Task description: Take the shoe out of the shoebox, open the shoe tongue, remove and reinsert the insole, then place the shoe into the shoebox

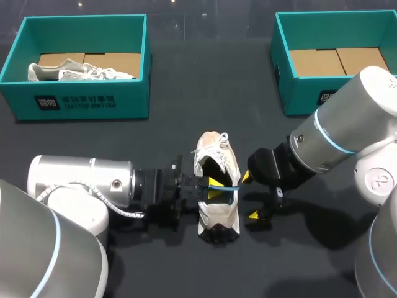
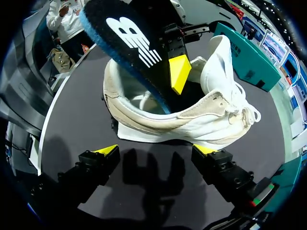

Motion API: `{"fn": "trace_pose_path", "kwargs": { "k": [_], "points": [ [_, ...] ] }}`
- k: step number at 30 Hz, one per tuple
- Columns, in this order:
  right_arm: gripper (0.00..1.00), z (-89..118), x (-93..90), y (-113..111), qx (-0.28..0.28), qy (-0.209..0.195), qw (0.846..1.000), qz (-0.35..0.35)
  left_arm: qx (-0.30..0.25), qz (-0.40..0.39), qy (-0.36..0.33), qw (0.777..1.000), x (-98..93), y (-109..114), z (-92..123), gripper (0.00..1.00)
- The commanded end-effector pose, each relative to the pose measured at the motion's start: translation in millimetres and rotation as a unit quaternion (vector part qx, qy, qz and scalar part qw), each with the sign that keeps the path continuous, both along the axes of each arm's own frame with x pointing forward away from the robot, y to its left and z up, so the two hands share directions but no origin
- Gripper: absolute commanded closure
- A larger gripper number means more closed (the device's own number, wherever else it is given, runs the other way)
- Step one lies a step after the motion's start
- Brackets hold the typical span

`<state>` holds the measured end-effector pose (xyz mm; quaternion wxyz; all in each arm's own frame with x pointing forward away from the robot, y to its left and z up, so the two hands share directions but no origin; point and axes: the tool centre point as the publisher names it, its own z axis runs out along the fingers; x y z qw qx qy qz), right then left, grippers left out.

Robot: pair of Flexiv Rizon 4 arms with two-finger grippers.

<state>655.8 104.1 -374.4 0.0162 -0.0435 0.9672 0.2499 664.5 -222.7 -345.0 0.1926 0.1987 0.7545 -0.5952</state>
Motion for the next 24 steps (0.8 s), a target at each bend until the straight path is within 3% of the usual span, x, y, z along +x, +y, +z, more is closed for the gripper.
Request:
{"fn": "trace_pose_path", "kwargs": {
  "k": [1,5,18,24],
  "points": [
    [0.0,-0.6,-1.1,0.4,0.0,-0.001,1.0,-0.001,-0.011,-0.002,0.001,1.0,-0.7,3.9,0.4,0.85],
    [0.0,-0.6,-1.1,0.4,0.0,-0.001,1.0,-0.001,-0.021,-0.006,0.003,1.0,-4.4,4.6,9.0,0.73],
    [0.0,-0.6,-1.1,0.4,0.0,-0.001,1.0,-0.001,-0.041,-0.039,-0.005,0.998,-26.9,-0.9,39.1,0.75],
    [0.0,-0.6,-1.1,0.4,0.0,-0.001,1.0,-0.001,-0.039,-0.046,-0.008,0.998,-31.1,-4.5,43.9,0.83]
  ]
}}
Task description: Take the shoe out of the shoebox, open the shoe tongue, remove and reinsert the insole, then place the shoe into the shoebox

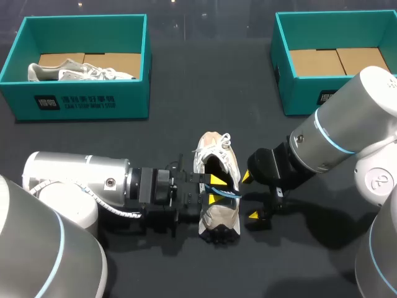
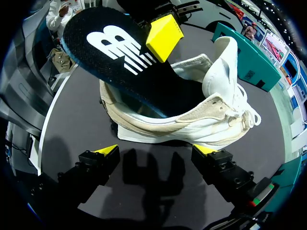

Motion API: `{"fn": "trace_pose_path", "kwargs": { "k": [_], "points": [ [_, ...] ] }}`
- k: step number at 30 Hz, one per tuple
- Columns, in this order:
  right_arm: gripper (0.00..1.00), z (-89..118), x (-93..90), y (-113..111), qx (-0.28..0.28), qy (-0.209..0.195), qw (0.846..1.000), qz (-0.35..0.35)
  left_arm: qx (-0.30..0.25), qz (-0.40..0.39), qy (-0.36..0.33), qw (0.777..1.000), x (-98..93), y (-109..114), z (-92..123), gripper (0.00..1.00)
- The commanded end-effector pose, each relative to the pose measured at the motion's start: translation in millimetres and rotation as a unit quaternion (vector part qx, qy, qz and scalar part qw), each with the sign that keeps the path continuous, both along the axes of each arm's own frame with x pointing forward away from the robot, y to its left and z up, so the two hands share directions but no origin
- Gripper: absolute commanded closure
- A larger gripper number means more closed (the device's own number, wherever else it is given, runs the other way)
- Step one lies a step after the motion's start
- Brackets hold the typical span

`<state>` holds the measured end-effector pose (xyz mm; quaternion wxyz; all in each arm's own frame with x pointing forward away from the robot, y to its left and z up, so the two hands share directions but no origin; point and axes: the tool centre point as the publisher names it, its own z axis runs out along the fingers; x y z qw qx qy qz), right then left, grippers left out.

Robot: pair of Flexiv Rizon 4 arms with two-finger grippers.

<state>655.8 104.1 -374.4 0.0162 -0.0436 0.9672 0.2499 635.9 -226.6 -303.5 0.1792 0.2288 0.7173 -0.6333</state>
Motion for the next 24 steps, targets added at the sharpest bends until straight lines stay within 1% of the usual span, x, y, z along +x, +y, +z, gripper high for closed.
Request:
{"fn": "trace_pose_path", "kwargs": {
  "k": [1,2,5,9,12,19,24],
  "points": [
    [0.0,-0.6,-1.1,0.4,0.0,-0.001,1.0,-0.001,0.005,-0.002,-0.002,1.0,-3.3,-1.4,2.6,0.9],
    [0.0,-0.6,-1.1,0.4,0.0,-0.001,1.0,-0.001,0.005,-0.003,-0.003,1.0,-3.8,-1.9,2.3,1.0],
    [0.0,-0.6,-1.1,0.4,0.0,-0.001,1.0,-0.001,0.016,0.001,-0.012,1.0,-2.3,-3.5,-3.9,1.0],
    [0.0,-0.6,-1.1,0.4,0.0,-0.001,1.0,-0.001,0.032,0.015,-0.02,0.999,5.8,-4.9,-21.7,1.0],
    [0.0,-0.6,-1.1,0.4,0.0,-0.001,1.0,-0.001,0.035,0.028,-0.011,0.999,13.5,-4.0,-33.0,1.0],
    [0.0,-0.6,-1.1,0.4,0.0,-0.001,1.0,-0.001,0.037,0.055,0.012,0.998,31.1,2.5,-51.8,1.0],
    [0.0,-0.6,-1.1,0.4,0.0,-0.001,1.0,-0.001,0.036,0.063,0.029,0.997,35.8,5.6,-59.8,1.0]
  ]
}}
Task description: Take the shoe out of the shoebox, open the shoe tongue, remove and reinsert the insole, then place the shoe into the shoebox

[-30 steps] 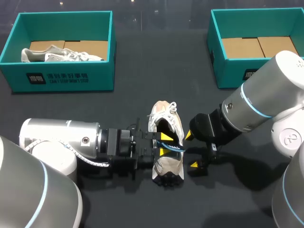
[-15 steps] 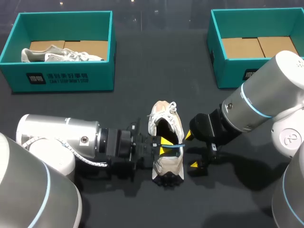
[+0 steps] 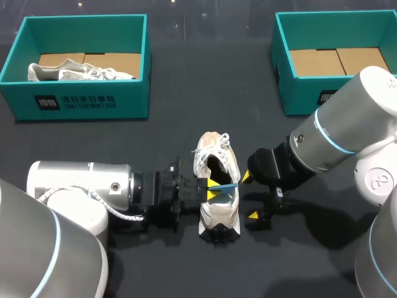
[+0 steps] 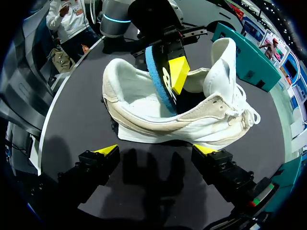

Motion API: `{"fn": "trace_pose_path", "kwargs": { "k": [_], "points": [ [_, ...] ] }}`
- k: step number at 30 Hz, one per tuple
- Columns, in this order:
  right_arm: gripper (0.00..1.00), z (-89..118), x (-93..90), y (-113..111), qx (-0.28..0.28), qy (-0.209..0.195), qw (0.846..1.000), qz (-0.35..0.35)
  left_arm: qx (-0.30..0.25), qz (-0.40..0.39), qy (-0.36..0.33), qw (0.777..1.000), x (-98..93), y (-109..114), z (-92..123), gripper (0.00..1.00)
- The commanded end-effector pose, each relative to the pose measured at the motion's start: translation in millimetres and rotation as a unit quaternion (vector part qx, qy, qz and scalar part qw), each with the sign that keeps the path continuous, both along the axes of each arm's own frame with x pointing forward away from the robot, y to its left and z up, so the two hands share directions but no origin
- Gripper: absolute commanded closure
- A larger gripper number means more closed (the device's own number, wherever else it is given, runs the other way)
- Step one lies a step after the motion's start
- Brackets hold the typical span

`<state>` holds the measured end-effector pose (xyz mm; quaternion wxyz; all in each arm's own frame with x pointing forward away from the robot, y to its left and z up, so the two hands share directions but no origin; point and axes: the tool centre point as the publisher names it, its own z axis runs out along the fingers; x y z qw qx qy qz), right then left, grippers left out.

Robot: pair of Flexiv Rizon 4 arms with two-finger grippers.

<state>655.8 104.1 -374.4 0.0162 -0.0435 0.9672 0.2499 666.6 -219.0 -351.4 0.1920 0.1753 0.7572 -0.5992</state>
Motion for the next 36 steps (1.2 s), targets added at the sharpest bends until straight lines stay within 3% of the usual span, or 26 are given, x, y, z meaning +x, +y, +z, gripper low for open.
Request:
{"fn": "trace_pose_path", "kwargs": {
  "k": [1,3,5,6,12,19,24,28,36],
  "points": [
    [0.0,-0.6,-1.1,0.4,0.0,-0.001,1.0,-0.001,-0.002,0.002,0.005,1.0,4.7,-1.0,-11.7,1.0],
    [0.0,-0.6,-1.1,0.4,0.0,-0.001,1.0,-0.001,-0.007,-0.002,0.009,1.0,1.7,0.4,-8.0,1.0],
    [0.0,-0.6,-1.1,0.4,0.0,-0.001,1.0,-0.001,-0.011,-0.005,0.008,1.0,-1.1,1.8,-2.1,0.75],
    [0.0,-0.6,-1.1,0.4,0.0,-0.001,1.0,-0.001,-0.015,-0.006,0.006,1.0,-2.5,2.4,0.9,0.73],
    [0.0,-0.6,-1.1,0.4,0.0,-0.001,1.0,-0.001,-0.033,-0.021,0.001,0.999,-13.0,2.6,19.8,0.72],
    [0.0,-0.6,-1.1,0.4,0.0,-0.001,1.0,-0.001,-0.03,-0.05,-0.01,0.998,-27.1,-6.6,32.6,0.63],
    [0.0,-0.6,-1.1,0.4,0.0,-0.001,1.0,-0.001,-0.022,-0.054,-0.023,0.998,-31.5,-14.6,35.9,0.68],
    [0.0,-0.6,-1.1,0.4,0.0,-0.001,1.0,-0.001,-0.018,-0.056,-0.033,0.998,-32.6,-17.9,38.2,1.0],
    [0.0,-0.6,-1.1,0.4,0.0,-0.001,1.0,-0.001,0.025,-0.035,-0.064,0.997,-21.1,-16.9,11.0,1.0]
  ]
}}
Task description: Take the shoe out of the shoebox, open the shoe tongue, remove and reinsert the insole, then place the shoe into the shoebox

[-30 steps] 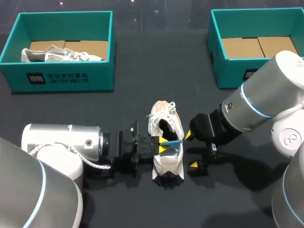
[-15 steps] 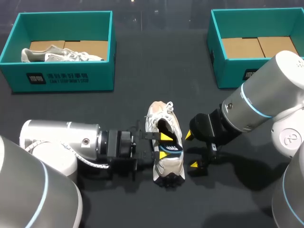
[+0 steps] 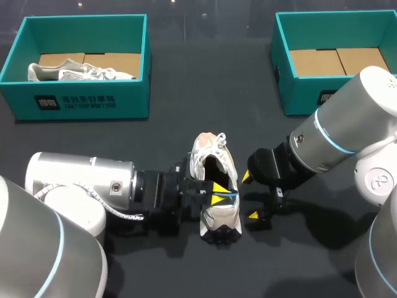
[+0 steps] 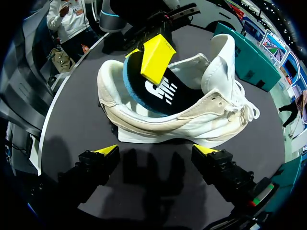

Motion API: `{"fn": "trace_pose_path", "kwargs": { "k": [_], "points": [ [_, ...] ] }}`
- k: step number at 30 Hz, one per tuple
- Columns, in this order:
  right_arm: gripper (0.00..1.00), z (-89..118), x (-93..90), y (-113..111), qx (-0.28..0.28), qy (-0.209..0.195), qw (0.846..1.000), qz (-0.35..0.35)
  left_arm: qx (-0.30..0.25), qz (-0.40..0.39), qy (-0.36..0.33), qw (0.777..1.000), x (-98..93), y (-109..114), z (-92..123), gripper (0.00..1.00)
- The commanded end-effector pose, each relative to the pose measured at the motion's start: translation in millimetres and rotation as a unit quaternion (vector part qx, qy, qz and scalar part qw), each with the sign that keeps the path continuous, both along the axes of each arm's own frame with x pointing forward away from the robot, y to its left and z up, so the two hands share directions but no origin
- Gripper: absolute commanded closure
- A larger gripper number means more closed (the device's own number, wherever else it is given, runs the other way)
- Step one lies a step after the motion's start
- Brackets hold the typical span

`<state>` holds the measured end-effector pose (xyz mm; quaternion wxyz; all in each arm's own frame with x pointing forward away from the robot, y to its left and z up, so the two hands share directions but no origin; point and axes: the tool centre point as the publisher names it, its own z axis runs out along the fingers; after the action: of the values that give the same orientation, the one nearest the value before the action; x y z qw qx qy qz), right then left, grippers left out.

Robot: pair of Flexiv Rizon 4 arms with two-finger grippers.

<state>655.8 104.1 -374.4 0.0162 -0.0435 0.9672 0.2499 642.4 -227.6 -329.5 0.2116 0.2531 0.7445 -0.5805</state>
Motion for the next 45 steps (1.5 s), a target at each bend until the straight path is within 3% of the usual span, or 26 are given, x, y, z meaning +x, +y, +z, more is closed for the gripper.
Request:
{"fn": "trace_pose_path", "kwargs": {
  "k": [1,9,17,19,21,22,28,34,38,39,40,45],
  "points": [
    [0.0,-0.6,-1.1,0.4,0.0,-0.001,1.0,-0.001,0.006,0.019,0.016,1.0,8.5,-6.4,-15.8,1.0],
    [0.0,-0.6,-1.1,0.4,0.0,-0.001,1.0,-0.001,0.019,0.058,0.052,0.997,32.9,2.6,-35.9,1.0],
    [0.0,-0.6,-1.1,0.4,0.0,-0.001,1.0,-0.001,0.006,0.056,0.063,0.996,31.3,5.3,-30.3,1.0],
    [0.0,-0.6,-1.1,0.4,0.0,-0.001,1.0,-0.001,-0.001,0.051,0.06,0.997,28.5,4.7,-23.9,0.69],
    [0.0,-0.6,-1.1,0.4,0.0,-0.001,1.0,-0.001,-0.007,0.046,0.056,0.997,25.8,3.8,-16.5,0.57],
    [0.0,-0.6,-1.1,0.4,0.0,-0.001,1.0,-0.001,-0.01,0.043,0.055,0.998,24.0,3.1,-12.9,0.57],
    [0.0,-0.6,-1.1,0.4,0.0,-0.001,1.0,-0.001,-0.019,0.02,0.043,0.999,9.5,-3.9,7.6,0.61],
    [0.0,-0.6,-1.1,0.4,0.0,-0.001,1.0,-0.001,-0.013,0.004,0.042,0.999,-0.7,-7.5,15.1,0.63],
    [0.0,-0.6,-1.1,0.4,0.0,-0.001,1.0,-0.001,0.001,0.003,0.047,0.999,-2.3,-8.6,12.5,0.78],
    [0.0,-0.6,-1.1,0.4,0.0,-0.001,1.0,-0.001,0.007,0.006,0.047,0.999,-2.1,-8.6,10.6,0.85],
    [0.0,-0.6,-1.1,0.4,0.0,-0.001,1.0,-0.001,0.012,0.009,0.047,0.999,-1.4,-8.7,8.0,1.0],
    [0.0,-0.6,-1.1,0.4,0.0,-0.001,1.0,-0.001,0.03,0.02,0.051,0.998,6.7,-9.8,-11.7,1.0]
  ]
}}
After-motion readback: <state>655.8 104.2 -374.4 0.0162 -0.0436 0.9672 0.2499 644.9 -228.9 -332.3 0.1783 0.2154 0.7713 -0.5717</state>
